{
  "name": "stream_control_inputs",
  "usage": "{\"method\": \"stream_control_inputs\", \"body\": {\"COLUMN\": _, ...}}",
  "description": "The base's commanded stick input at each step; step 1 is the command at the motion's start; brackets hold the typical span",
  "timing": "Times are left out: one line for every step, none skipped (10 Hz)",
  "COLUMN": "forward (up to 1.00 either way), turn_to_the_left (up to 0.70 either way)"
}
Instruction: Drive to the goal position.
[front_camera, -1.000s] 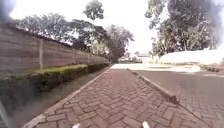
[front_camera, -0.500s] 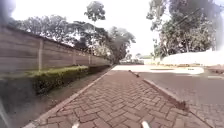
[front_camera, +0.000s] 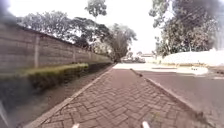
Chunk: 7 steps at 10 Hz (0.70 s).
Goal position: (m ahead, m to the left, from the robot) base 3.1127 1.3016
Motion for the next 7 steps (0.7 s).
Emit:
{"method": "stream_control_inputs", "body": {"forward": 0.70, "turn_to_the_left": 0.00}}
{"method": "stream_control_inputs", "body": {"forward": 0.70, "turn_to_the_left": 0.00}}
{"method": "stream_control_inputs", "body": {"forward": 0.70, "turn_to_the_left": 0.00}}
{"method": "stream_control_inputs", "body": {"forward": 0.70, "turn_to_the_left": 0.00}}
{"method": "stream_control_inputs", "body": {"forward": 0.70, "turn_to_the_left": 0.00}}
{"method": "stream_control_inputs", "body": {"forward": 0.70, "turn_to_the_left": 0.00}}
{"method": "stream_control_inputs", "body": {"forward": 0.70, "turn_to_the_left": 0.00}}
